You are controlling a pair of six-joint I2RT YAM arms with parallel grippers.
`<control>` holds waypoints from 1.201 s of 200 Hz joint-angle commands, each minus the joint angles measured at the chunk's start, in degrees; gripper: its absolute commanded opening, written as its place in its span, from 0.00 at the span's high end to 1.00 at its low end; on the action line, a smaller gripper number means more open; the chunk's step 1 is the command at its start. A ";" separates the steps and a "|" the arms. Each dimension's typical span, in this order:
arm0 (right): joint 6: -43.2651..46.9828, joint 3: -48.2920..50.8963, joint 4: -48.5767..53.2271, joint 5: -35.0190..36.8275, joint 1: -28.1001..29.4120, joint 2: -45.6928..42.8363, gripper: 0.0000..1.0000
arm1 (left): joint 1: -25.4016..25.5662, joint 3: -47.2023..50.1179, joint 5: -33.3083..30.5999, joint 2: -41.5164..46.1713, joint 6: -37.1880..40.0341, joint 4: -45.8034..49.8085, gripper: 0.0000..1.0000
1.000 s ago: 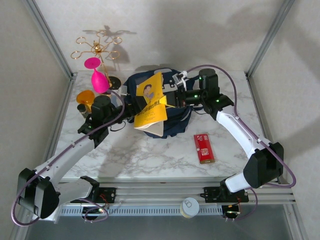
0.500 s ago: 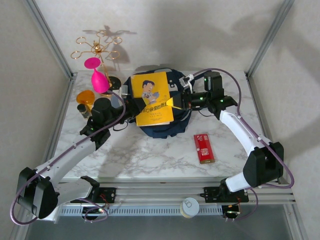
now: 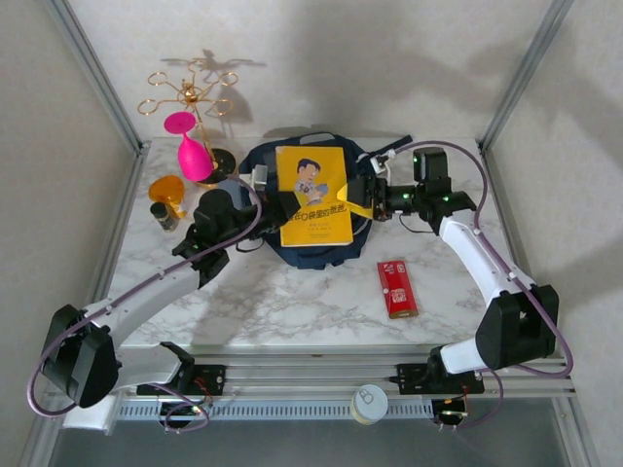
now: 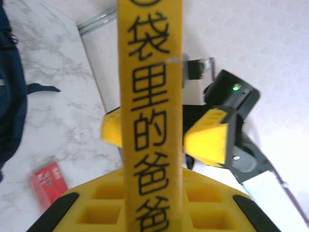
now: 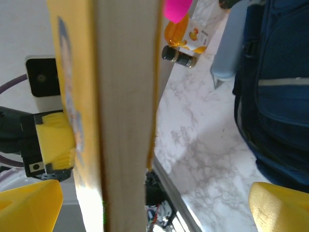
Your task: Pack books, pencil case, and school supplies into a backpack
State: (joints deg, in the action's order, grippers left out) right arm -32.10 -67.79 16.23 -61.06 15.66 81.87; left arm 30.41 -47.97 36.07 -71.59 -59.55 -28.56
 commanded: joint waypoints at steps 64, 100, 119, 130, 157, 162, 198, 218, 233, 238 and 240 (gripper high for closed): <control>-19.12 8.01 -28.11 -10.38 0.57 -4.11 0.58 | 1.84 -3.39 -2.91 -4.42 -0.96 -5.86 0.90; -15.74 7.41 -20.17 -6.82 -3.25 -5.06 1.00 | 1.84 -4.86 -3.70 -5.12 2.15 -0.45 0.78; -12.80 5.71 -16.21 -6.30 -5.39 -5.47 1.00 | 1.80 -6.38 -2.62 -5.40 4.94 2.89 0.48; -8.88 3.79 -10.35 -4.81 -7.75 -5.62 1.00 | 1.80 -9.02 -4.06 -5.36 11.49 11.00 0.37; -2.63 1.92 2.77 2.86 -18.29 -6.85 1.00 | 2.98 -16.42 -14.76 -7.63 27.13 32.96 0.29; -2.79 2.65 3.60 4.02 -20.43 -7.19 1.00 | 3.58 -17.57 -15.18 -8.63 29.09 34.92 0.28; -6.99 9.16 0.21 6.33 -32.62 -9.19 1.00 | 7.98 -29.05 -16.57 -22.61 44.77 49.96 0.28; -7.23 11.22 -1.20 9.70 -33.85 -10.28 1.00 | 9.78 -36.15 -18.81 -30.95 52.21 56.52 0.30; -6.75 11.75 -1.25 10.56 -33.94 -10.02 1.00 | 10.99 -40.14 -20.06 -36.12 57.21 59.13 0.28; -6.75 11.92 -1.31 10.46 -33.94 -9.84 1.00 | 11.22 -41.14 -20.99 -37.68 57.99 59.39 0.27; -6.68 12.01 -1.36 10.44 -33.90 -9.74 1.00 | 11.24 -41.55 -21.54 -38.30 58.22 59.40 0.27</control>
State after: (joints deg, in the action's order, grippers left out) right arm -39.22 -56.23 17.08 -50.92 -18.52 73.58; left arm 40.36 -84.42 19.38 -104.66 -13.23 20.14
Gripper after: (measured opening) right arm 0.124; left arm 0.716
